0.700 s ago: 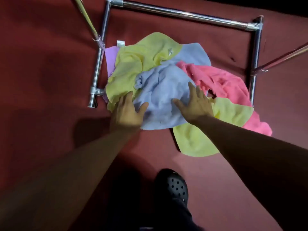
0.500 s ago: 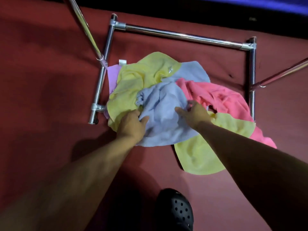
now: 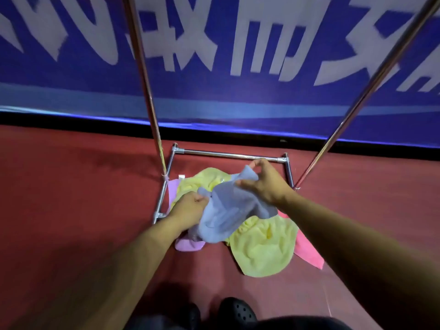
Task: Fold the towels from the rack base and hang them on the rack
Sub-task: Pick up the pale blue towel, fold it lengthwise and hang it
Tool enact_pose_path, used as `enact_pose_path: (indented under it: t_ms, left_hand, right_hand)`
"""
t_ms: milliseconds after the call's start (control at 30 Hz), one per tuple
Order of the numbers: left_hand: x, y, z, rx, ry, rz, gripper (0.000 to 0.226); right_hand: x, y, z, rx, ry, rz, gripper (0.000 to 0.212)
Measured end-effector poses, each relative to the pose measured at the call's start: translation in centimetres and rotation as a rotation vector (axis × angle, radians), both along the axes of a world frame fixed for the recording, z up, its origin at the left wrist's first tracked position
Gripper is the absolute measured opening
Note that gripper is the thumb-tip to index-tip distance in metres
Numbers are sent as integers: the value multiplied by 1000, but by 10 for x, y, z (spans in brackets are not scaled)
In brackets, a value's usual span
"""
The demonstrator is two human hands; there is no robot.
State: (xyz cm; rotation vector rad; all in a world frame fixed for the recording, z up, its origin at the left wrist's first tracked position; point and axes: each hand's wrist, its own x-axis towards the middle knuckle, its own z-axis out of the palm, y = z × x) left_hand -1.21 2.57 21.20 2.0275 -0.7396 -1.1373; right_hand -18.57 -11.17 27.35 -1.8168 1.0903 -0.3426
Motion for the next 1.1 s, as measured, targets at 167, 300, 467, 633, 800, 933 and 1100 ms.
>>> enact_pose_path:
  t_ms: [167, 300, 467, 633, 800, 933, 1100]
  left_hand:
    - [-28, 36, 137, -298, 9, 129, 45]
    - [-44, 64, 220, -582, 87, 130, 78]
    - [-76, 82, 280, -588, -9, -31, 133]
    - [-99, 85, 285, -546, -18, 35, 107]
    - [-140, 95, 286, -560, 492, 10, 40]
    - [-144, 94, 283, -592, 604, 62, 45]
    - [-128, 93, 266, -497, 561, 95, 62]
  right_hand:
    - [-18, 43, 190, -247, -89, 240, 43]
    - [-36, 87, 306, -258, -245, 301, 25]
    - [-62, 129, 405, -230, -610, 200, 25]
    - [-77, 137, 449, -36, -806, 139, 27]
    - [-78, 121, 447, 102, -1029, 40, 38]
    - [-92, 111, 360, 269, -810, -117, 63]
    - [-101, 154, 226, 586, -365, -67, 75]
